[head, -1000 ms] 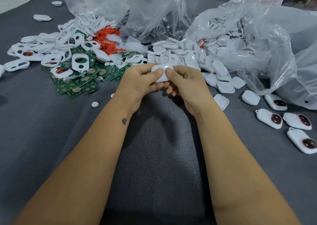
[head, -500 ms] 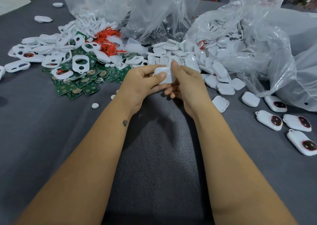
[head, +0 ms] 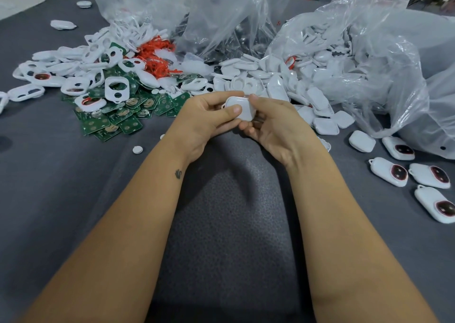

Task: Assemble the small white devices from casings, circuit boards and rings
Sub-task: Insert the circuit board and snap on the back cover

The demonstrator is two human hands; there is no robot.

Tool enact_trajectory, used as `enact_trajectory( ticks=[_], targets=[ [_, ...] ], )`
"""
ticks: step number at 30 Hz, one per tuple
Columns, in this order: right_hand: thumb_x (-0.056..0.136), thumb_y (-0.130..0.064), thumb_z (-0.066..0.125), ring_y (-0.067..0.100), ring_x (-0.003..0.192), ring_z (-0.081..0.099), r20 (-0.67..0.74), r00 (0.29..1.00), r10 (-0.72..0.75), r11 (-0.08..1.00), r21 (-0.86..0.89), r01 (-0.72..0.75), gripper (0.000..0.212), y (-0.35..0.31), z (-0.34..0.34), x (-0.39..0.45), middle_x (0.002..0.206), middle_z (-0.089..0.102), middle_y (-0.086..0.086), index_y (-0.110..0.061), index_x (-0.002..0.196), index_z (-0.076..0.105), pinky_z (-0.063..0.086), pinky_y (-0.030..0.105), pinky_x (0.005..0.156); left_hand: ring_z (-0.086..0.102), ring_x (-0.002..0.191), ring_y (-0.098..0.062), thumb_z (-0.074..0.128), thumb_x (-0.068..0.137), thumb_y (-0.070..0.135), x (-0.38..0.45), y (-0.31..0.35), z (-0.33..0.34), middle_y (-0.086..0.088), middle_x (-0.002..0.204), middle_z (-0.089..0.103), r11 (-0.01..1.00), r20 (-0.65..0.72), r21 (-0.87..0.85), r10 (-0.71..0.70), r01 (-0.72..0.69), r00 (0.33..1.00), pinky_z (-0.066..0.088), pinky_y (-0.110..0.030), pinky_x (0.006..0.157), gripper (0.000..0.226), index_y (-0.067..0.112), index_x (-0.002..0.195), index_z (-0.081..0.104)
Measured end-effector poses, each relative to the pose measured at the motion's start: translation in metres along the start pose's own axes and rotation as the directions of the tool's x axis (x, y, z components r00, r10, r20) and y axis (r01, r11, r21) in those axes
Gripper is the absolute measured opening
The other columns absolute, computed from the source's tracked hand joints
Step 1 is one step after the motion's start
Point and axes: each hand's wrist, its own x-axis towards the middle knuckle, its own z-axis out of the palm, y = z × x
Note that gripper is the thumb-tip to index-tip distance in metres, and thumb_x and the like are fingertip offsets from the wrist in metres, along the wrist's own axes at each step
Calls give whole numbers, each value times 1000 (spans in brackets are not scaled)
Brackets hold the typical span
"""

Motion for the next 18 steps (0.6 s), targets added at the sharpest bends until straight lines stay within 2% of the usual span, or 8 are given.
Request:
enact_trajectory(
  ticks=[4,7,8,10,12,14,16,18],
  targets=[
    [101,-17,50,14,50,50,-17,998,-56,997,-56,55,25,2,-1,-1,63,58,9,-1,90,67,39,21,48,70,80,-15,62,92,3,-1,1,0,-11,93,72,999,22,35,-4,3,1000,55,-18,76,27,5,118,66],
    [100,-19,51,13,54,52,-81,983,-167,952,-273,140,20,6,4,1,72,61,9,-6,100,66,40,24,49,70,73,-14,60,94,8,0,0,2,-8,82,73,999,-21,54,-6,8,1000,55,-18,69,17,6,108,69],
    [98,-16,54,14,62,56,-83,973,-214,914,-368,169,16,7,4,1,82,63,7,-11,106,66,45,27,55,70,71,-11,59,94,8,1,0,2,-3,78,74,999,-53,44,-15,18,998,55,-18,66,13,7,103,69],
    [88,-8,61,14,88,61,-32,949,-315,808,-533,250,28,8,4,1,106,63,2,-21,112,66,54,35,79,71,69,-9,58,95,8,3,1,2,0,77,75,999,-93,0,-46,47,995,56,-20,64,13,5,102,68],
    [80,-4,66,11,102,59,62,919,-389,693,-638,336,38,9,3,-1,112,59,-3,-24,112,66,52,41,92,72,73,-12,56,96,7,4,2,1,-3,80,75,997,-83,-33,-76,74,994,57,-22,63,16,1,106,66],
    [76,-2,69,9,98,58,117,897,-427,605,-700,380,41,9,3,-2,106,57,-8,-23,111,66,53,40,90,72,73,-11,55,96,6,3,3,-1,-2,80,75,995,-65,-23,-101,100,993,57,-22,64,14,3,104,66],
    [74,-3,73,12,92,60,131,888,-441,574,-720,391,41,9,2,-1,102,58,-6,-24,108,66,52,38,88,72,73,-12,53,97,8,4,5,-2,-4,83,75,992,-59,-25,-126,125,990,58,-23,67,14,5,103,66],
    [72,-7,77,5,86,60,133,884,-449,559,-730,394,41,8,0,0,97,60,-10,-31,102,63,51,24,82,72,74,-16,49,100,12,5,7,-2,-8,87,74,984,-74,-85,-161,154,984,59,-26,66,18,4,102,65]
  ],
)
